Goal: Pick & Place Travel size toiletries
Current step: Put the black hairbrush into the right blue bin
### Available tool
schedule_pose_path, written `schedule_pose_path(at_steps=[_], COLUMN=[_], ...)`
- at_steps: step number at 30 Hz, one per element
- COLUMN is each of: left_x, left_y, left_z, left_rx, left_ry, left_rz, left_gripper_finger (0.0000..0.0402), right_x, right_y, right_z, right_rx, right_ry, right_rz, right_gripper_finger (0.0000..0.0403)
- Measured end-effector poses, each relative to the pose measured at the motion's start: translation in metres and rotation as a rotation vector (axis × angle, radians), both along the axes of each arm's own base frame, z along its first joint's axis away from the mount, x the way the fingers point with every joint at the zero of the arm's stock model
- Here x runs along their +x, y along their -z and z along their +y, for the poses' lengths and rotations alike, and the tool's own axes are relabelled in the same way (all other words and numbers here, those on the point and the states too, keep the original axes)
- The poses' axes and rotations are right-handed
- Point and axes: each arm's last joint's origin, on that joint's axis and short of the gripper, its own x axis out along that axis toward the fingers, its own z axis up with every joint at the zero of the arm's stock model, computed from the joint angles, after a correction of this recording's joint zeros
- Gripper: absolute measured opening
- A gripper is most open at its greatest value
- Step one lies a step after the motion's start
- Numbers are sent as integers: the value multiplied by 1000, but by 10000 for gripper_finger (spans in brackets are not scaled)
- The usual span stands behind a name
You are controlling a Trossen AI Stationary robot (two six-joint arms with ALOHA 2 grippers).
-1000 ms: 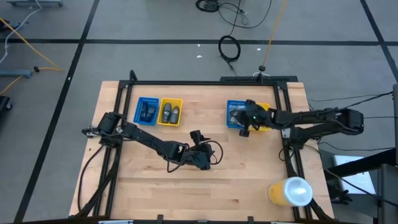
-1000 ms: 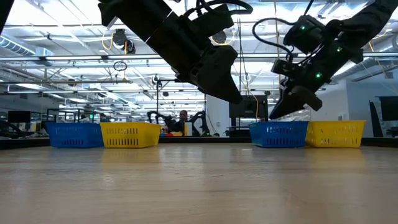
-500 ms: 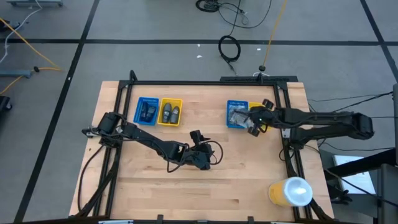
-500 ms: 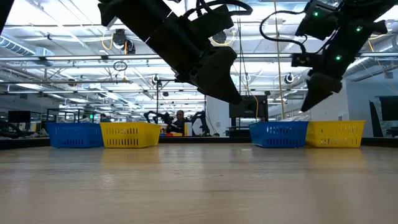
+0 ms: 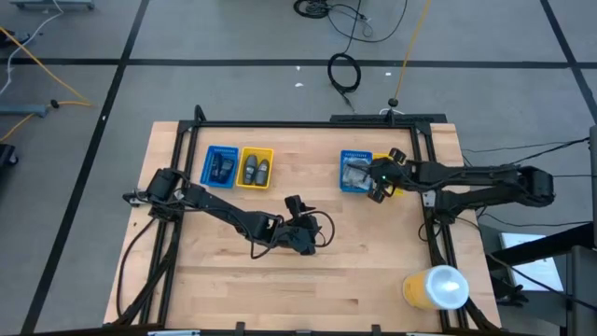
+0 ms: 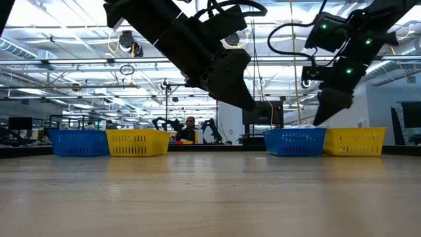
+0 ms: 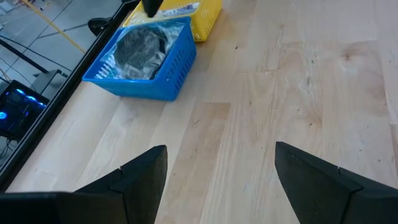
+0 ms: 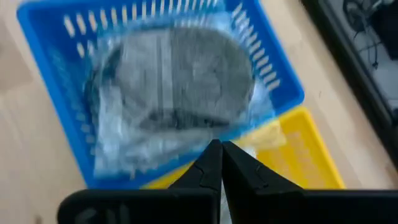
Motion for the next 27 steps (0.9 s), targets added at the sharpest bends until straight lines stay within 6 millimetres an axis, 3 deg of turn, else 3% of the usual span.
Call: schedule_pose_path(at_steps=[16, 22, 27], left_x=[0, 0, 0], left_y=[0, 0, 1], left_z=[0, 0, 0], left_rx=[-2, -1, -3], left_ry=[-1, -1, -4], left_rz=[-1, 1, 5], left_gripper_finger=[292, 292, 292], right_x=[22, 20, 19], right_y=[17, 9, -5], right_z=[-16, -12, -3], right_rx=[-87, -209, -252], right_ry=[-62, -28, -17], right_rz=[45, 63, -24], right_gripper_finger=[0, 0, 0])
